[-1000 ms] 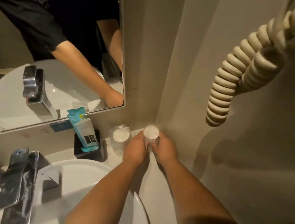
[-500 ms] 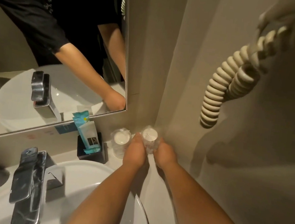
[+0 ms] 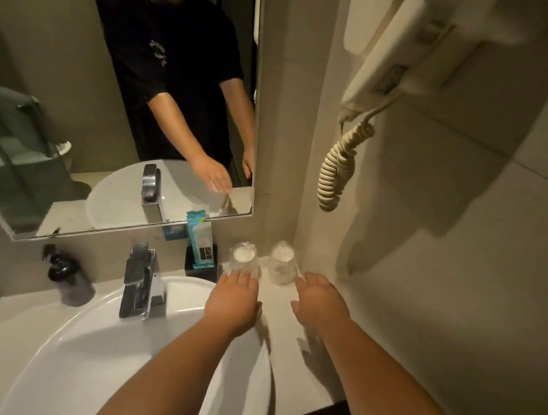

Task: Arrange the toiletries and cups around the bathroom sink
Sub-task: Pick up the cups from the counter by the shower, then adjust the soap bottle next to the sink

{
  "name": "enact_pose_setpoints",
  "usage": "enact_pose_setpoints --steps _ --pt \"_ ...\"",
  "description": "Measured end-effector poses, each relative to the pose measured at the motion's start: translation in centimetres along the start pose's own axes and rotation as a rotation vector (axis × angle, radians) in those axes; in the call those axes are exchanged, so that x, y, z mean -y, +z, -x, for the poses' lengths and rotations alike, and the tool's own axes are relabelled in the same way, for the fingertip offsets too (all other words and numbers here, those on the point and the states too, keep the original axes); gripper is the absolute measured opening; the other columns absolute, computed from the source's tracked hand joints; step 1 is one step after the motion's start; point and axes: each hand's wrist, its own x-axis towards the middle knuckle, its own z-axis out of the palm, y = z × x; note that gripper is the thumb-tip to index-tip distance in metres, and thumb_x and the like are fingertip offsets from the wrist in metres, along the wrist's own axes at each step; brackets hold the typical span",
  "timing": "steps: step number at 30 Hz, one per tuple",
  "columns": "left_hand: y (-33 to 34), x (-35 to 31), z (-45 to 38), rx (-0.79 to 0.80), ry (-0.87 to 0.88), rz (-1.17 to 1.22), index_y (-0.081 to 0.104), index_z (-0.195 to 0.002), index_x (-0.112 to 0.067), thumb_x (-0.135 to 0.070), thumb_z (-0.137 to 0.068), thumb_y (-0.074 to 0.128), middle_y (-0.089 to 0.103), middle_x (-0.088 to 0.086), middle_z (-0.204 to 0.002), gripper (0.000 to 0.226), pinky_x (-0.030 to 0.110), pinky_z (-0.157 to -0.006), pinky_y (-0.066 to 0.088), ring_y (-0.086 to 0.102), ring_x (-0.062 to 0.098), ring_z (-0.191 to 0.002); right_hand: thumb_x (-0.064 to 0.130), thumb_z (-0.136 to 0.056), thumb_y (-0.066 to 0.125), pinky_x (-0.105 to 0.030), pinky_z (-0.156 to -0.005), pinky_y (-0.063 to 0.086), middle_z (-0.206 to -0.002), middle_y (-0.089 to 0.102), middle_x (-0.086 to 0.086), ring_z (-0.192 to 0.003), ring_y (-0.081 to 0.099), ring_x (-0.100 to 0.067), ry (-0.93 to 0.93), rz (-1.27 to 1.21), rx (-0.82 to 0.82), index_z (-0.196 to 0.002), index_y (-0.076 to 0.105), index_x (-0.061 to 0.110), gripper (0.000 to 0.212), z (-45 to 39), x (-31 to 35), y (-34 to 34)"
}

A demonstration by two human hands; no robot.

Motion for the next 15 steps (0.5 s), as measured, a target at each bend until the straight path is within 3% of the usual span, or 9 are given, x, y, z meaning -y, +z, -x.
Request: enact_pose_setpoints --steps 8,15 --pt "-1.9 -1.2 12.6 -0.060 -0.147 -0.027 0.050 -0.126 -0.017 -0.050 -0.090 0.040 0.056 0.004 -0.127 0.050 0.040 -0.105 0.035 0.050 0.024 -0.115 0.054 -0.091 0.040 -0.043 -0.118 0.014 -0.157 0.026 -0.008 -0.145 0.019 -0.028 -0.219 0.036 0.058 -0.146 0.029 0.020 0.066 7.8 2.7 -0.2" --pt "-3.7 0.4 22.6 -0.089 -0.329 -0.068 0.054 -0.101 -0.019 -0.047 -0.088 0.043 0.063 0.002 -0.099 0.033 0.035 -0.082 0.044 0.057 0.022 -0.088 0.062 -0.083 0.047 -0.043 -0.106 0.036 -0.139 0.052 -0.001 -0.125 0.048 -0.026 -0.405 0.017 0.023 -0.136 0.043 0.028 0.063 12.4 10.3 -0.2"
